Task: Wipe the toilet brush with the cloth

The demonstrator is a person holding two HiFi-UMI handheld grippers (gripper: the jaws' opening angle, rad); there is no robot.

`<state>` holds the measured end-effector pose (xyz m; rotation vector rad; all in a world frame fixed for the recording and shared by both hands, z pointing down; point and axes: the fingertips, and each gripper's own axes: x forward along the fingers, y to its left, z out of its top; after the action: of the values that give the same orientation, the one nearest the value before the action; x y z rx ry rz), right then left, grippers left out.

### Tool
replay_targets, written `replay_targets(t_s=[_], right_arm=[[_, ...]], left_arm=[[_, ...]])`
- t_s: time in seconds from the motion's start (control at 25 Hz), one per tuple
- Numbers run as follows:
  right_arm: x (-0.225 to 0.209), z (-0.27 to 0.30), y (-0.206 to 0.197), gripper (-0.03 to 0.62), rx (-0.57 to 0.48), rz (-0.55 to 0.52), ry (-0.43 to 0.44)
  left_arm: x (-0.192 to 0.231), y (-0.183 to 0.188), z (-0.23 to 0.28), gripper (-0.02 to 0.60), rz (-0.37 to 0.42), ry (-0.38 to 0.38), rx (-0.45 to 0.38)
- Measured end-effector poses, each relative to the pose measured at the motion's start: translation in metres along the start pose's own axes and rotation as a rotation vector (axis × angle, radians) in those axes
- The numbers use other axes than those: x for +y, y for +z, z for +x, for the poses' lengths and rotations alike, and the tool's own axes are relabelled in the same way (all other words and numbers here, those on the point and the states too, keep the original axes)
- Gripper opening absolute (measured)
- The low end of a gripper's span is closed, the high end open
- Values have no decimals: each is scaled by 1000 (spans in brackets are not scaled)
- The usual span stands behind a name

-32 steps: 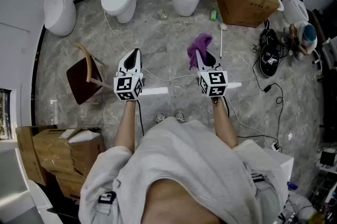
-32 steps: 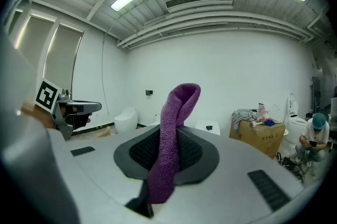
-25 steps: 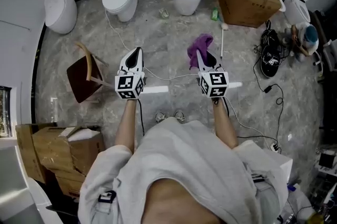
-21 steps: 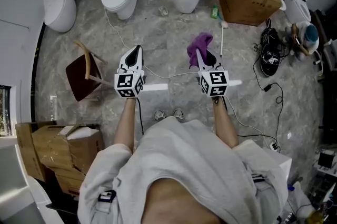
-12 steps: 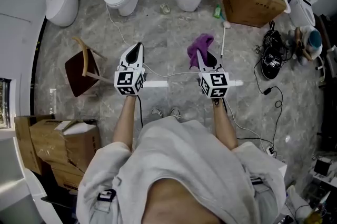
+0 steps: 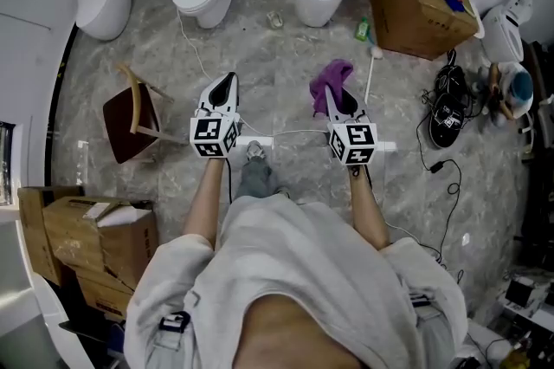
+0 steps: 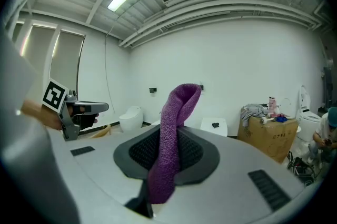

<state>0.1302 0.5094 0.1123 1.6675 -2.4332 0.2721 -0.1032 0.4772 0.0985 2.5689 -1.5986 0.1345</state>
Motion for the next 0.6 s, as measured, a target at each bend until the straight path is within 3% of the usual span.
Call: replay_targets(t_s=[0.24,0.6], right_arm=[[-8,54,7,75,17,-12,2],[-28,154,37,75,35,2,-40]], left_arm=[[34,-4,47,18,-25,-6,0],[91,9,153,18,-40,-74,6]])
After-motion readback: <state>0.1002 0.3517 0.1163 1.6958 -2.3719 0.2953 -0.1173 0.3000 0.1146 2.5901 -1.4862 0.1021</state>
